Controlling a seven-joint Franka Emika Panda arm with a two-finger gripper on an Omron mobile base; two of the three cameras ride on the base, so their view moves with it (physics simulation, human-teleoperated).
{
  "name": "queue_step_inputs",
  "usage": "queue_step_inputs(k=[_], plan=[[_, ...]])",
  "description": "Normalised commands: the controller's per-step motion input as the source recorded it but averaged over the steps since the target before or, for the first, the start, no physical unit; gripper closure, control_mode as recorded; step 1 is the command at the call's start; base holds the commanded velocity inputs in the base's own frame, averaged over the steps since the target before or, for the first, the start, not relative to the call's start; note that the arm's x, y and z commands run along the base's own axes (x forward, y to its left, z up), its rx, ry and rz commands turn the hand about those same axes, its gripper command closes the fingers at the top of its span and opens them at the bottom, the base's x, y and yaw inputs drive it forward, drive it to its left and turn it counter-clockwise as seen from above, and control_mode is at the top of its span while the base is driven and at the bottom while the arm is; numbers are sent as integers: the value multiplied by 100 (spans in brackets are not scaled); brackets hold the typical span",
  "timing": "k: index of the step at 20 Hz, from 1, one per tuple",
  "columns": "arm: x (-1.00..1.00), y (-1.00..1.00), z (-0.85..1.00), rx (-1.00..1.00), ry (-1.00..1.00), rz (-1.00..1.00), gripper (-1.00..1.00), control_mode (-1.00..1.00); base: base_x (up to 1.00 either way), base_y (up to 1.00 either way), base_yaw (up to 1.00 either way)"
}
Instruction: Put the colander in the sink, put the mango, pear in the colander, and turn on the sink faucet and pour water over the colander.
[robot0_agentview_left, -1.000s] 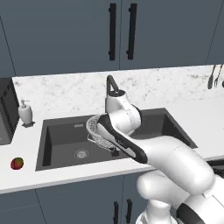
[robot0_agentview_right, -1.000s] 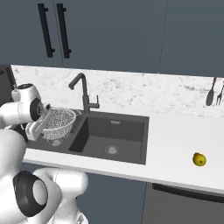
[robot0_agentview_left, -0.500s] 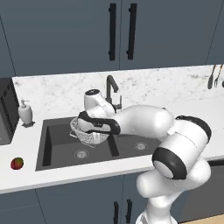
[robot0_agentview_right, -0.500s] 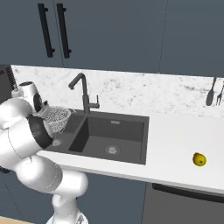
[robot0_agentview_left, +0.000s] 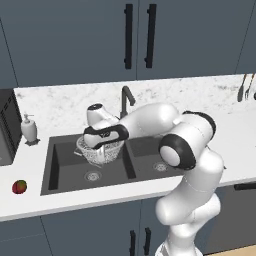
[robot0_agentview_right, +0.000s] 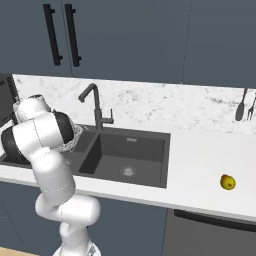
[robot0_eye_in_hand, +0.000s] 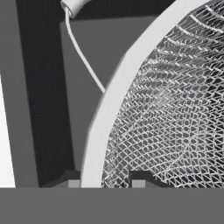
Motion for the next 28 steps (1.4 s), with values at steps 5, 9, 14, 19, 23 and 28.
queue_step_inputs(k=[5, 9, 14, 19, 23, 28], plan=[[7, 2, -39, 0, 0, 0, 100, -100, 0, 0, 0], [0, 11, -39, 1, 0, 0, 100, -100, 0, 0, 0], [2, 5, -29, 1, 0, 0, 100, -100, 0, 0, 0], [10, 2, -20, 0, 0, 0, 100, -100, 0, 0, 0], [28, 2, -12, 0, 0, 0, 100, -100, 0, 0, 0], [11, 18, -22, 6, 0, 0, 100, -100, 0, 0, 0]])
